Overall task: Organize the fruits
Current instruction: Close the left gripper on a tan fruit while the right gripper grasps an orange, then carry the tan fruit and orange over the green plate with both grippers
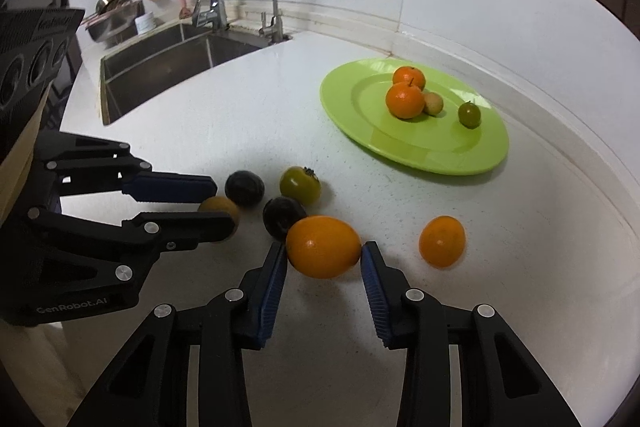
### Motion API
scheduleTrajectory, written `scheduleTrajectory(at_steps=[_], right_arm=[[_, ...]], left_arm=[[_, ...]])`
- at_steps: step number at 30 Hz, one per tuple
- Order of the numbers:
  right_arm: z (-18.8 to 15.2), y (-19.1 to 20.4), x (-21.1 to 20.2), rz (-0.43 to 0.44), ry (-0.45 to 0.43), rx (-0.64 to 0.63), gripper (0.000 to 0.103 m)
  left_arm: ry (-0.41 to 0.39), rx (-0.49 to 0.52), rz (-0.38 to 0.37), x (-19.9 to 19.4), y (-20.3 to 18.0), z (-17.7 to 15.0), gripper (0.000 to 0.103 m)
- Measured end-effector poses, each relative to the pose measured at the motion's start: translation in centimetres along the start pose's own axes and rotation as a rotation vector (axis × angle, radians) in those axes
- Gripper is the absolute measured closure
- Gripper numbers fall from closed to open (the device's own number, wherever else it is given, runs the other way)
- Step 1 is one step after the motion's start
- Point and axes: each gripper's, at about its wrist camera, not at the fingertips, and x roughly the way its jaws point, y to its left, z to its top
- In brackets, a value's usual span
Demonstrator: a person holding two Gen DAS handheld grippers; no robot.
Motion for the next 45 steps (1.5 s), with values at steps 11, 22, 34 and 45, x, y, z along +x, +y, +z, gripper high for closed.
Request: scheduleTrajectory(at_steps=[11, 22, 34, 45], right_arm=[[0.7, 0.5, -1.7, -0.032, -0.032, 0.075, 0.064], [2.5, 0.6, -3.2, -0.073, -0.095, 0.189, 0.064], [5.5, -0.3, -3.6, -0.144, -0.166, 0.28, 0.064], [9.1, -3.0, -2.0, -0.207, -0.166, 0.306, 0.064]], left_arm=[[-0.027, 0.011, -0.032, -1.6, 0.5, 0.5, 0.078], [-0.078, 0.059, -0.049, -3.5, 2.0, 3.0, 0.078], [-0.158, 0.131, -0.058, -3.7, 4.0, 6.9, 0.077], [-0.18, 0.157, -0.048, -1.0, 5.9, 11.2, 0.078]])
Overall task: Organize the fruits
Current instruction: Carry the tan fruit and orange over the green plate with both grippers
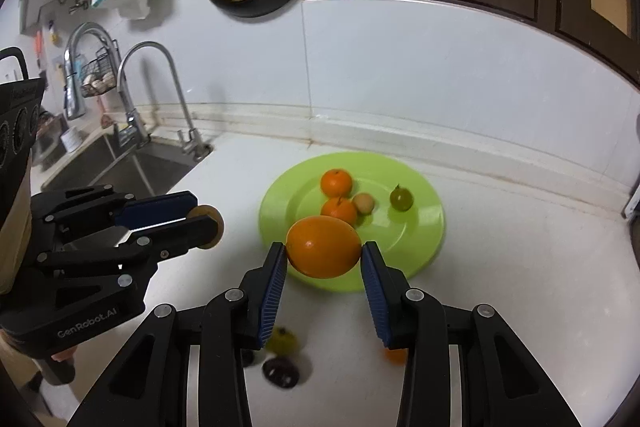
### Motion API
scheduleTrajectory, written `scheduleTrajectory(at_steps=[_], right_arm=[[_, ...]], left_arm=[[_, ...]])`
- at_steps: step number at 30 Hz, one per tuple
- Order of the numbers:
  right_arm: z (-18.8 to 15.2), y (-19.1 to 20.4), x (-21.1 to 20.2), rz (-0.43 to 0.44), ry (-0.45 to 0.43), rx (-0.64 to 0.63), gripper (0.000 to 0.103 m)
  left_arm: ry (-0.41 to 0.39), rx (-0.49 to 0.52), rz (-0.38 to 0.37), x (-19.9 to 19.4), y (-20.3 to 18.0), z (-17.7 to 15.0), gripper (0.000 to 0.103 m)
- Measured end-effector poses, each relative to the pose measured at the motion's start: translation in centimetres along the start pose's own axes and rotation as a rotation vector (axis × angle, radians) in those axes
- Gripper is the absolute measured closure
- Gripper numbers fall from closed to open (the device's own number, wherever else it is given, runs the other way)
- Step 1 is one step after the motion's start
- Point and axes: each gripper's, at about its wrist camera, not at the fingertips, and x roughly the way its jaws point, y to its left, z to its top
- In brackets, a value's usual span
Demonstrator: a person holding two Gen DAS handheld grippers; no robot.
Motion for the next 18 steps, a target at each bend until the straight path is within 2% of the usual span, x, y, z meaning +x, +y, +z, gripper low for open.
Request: scheduleTrajectory(at_steps=[7, 18], right_arm=[[1.8, -1.1, 2.3, -0.025, 0.02, 0.016, 0.064], [3.2, -3.6, 7.0, -0.048, 0.11, 0.067, 0.064]], left_arm=[[0.009, 0.002, -0.015, 2.4, 1.3, 1.9, 0.078], [0.065, -0.019, -0.03, 7.3, 2.9, 3.8, 0.077]])
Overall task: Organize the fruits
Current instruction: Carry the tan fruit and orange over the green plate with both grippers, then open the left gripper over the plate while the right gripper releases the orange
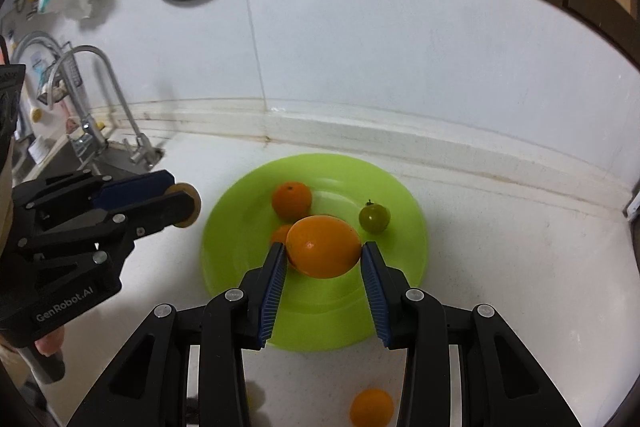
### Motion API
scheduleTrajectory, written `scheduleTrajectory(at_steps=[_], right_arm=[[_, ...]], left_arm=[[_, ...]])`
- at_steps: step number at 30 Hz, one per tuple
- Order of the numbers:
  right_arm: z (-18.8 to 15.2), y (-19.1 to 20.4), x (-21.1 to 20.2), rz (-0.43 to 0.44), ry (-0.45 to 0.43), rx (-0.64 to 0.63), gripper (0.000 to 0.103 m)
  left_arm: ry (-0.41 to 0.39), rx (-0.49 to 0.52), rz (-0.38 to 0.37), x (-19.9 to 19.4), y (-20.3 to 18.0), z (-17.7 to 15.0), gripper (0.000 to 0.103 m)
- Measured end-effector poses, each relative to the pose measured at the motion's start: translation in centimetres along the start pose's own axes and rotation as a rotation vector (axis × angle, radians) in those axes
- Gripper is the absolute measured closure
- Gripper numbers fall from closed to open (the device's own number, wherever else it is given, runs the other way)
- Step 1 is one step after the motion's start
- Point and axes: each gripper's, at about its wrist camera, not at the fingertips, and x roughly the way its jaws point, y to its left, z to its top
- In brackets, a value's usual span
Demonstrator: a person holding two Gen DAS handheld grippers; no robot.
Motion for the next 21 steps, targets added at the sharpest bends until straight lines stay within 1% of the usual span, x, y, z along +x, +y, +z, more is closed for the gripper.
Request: scheduleTrajectory(at_steps=[11, 20, 21], right_arm=[[0.1, -1.8, 4.4, -0.012, 0.104, 0.048, 0.064], [-0.2, -2.2, 6.1, -0.021, 0.139, 0.058, 0.063], [-0.2, -2.2, 6.2, -0.025, 0.14, 0.058, 0.063]], left_arm=[[0.093, -0.021, -0.008, 5.2, 1.1, 0.0, 0.077], [0.122, -0.026, -0.006, 6.7, 1.4, -0.3, 0.077], [0.122, -0.026, -0.004, 6.7, 1.4, -0.3, 0.075]])
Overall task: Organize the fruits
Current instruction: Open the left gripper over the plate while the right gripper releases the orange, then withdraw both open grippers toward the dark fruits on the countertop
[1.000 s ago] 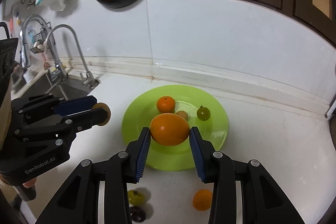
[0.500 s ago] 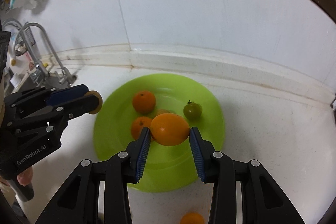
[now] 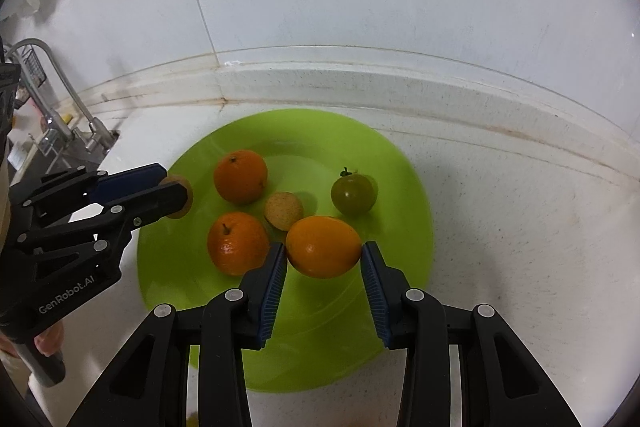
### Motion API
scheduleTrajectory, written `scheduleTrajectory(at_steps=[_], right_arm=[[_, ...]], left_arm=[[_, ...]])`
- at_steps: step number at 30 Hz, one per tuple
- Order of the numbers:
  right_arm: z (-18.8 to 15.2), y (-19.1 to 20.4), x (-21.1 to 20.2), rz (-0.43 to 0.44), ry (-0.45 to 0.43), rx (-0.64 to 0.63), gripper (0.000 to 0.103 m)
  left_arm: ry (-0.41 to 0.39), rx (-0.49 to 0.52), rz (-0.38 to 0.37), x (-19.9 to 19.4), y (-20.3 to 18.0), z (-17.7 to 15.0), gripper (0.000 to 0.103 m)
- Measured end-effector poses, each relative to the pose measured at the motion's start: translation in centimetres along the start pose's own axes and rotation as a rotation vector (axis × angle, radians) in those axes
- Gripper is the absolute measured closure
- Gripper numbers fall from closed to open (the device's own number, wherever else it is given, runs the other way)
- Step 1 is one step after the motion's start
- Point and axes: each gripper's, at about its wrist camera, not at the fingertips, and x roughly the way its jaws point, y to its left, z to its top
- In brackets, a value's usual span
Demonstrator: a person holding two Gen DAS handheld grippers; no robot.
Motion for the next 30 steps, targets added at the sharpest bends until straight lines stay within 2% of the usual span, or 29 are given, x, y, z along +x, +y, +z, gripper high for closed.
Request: scheduleTrajectory(at_steps=[3, 5, 9, 21, 30], right_arm=[[0.0, 0.0, 0.1, -0.003, -0.003, 0.001, 0.06], [-0.1, 0.0, -0.2, -0.006, -0.014, -0.002, 0.056], [-0.3, 0.3, -1.3, -0.009, -0.039, -0.014, 0.056], [-1.7, 1.2, -7.0, 0.013, -0.144, -0.009, 0.056], [-3.7, 2.4, -11.2, 0.005, -0.224, -0.036, 0.056]], left_arm=[[-0.005, 0.002, 0.009, -0.3, -0.1, -0.1, 0.065], [-0.011, 0.003, 0.019, -0.8, 0.0, -0.1, 0.065], [-0.027, 0.008, 0.046, -2.3, -0.2, -0.3, 0.064], [-0.116, 0.066, 0.099, -8.7, -2.1, -1.5, 0.049], [-0.16, 0.087, 0.087, -12.8, -3.6, -3.2, 0.044]])
